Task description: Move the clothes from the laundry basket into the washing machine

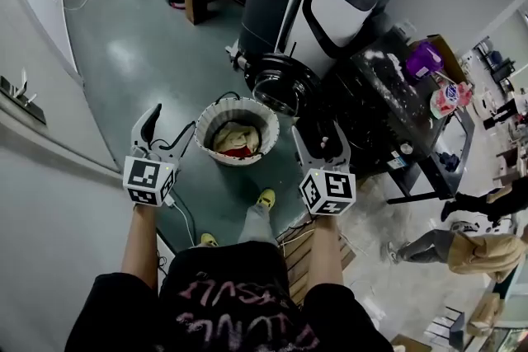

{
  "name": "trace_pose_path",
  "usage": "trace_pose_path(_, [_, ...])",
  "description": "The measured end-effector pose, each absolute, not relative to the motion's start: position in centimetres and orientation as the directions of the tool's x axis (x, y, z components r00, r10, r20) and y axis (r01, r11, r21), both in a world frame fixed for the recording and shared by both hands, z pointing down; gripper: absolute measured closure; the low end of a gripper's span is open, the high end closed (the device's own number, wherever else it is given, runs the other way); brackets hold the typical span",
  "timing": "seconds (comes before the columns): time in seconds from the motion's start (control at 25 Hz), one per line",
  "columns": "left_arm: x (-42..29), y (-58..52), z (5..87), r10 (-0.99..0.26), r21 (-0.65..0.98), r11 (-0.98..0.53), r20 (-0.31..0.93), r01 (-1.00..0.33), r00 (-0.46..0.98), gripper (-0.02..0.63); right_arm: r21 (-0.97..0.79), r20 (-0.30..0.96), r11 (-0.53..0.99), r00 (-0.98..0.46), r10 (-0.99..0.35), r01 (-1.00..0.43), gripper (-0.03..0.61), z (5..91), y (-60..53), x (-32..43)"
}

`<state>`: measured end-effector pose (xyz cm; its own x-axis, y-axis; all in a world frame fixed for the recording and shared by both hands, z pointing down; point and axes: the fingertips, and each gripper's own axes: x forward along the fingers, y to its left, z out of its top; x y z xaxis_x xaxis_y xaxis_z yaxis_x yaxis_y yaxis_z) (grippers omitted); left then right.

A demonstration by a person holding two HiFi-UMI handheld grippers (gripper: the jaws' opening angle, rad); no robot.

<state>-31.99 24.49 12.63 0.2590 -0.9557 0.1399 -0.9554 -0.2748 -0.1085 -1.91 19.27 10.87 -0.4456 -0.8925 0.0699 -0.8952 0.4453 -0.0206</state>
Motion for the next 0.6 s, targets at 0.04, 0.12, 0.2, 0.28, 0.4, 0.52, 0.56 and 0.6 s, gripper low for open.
trace_pose_path(0.04, [-31.9, 23.7, 13.1, -0.955, -0.110, -0.276, 0.148, -0.955, 0.258, 0.265, -0.023, 0.070, 0.451, -0.452, -0.889, -0.892, 0.203, 11.2, 18.4, -2.0])
trace_pose_path(0.12, [-31.6, 21.7, 13.9, -0.954, -0.111, -0.273, 0.162, -0.956, 0.254, 0.265, -0.037, 0.076, 0.462, -0.463, -0.883, -0.886, 0.202, 12.1, 16.2, -1.9])
trace_pose_path(0.2, [-30.8, 19.3, 14.6, -0.951, -0.114, -0.274, 0.183, -0.955, 0.250, 0.265, -0.052, 0.089, 0.469, -0.472, -0.877, -0.882, 0.202, 13.1, 13.6, -1.3])
trace_pose_path(0.28, [-30.0, 16.7, 15.4, -0.946, -0.116, -0.272, 0.212, -0.955, 0.244, 0.265, -0.065, 0.109, 0.475, -0.479, -0.871, -0.878, 0.204, 14.2, 10.8, -0.5])
trace_pose_path(0.4, [-29.2, 11.5, 15.7, -0.951, -0.095, -0.253, 0.210, -0.963, 0.229, 0.265, -0.082, 0.115, 0.477, -0.484, -0.868, -0.875, 0.202, 15.2, 5.4, 0.8])
trace_pose_path(0.52, [-28.4, 7.1, 16.6, -0.954, -0.085, -0.228, 0.218, -0.970, 0.205, 0.265, -0.095, 0.126, 0.487, -0.496, -0.859, -0.868, 0.202, 16.6, 0.6, 2.1])
trace_pose_path(0.56, [-28.1, 6.2, 17.1, -0.953, -0.081, -0.219, 0.232, -0.972, 0.195, 0.265, -0.103, 0.140, 0.493, -0.503, -0.853, -0.864, 0.203, 17.3, -0.5, 2.5])
trace_pose_path(0.6, [-27.8, 5.3, 17.7, -0.952, -0.077, -0.210, 0.245, -0.975, 0.186, 0.265, -0.111, 0.152, 0.498, -0.510, -0.847, -0.860, 0.202, 18.0, -1.6, 2.8])
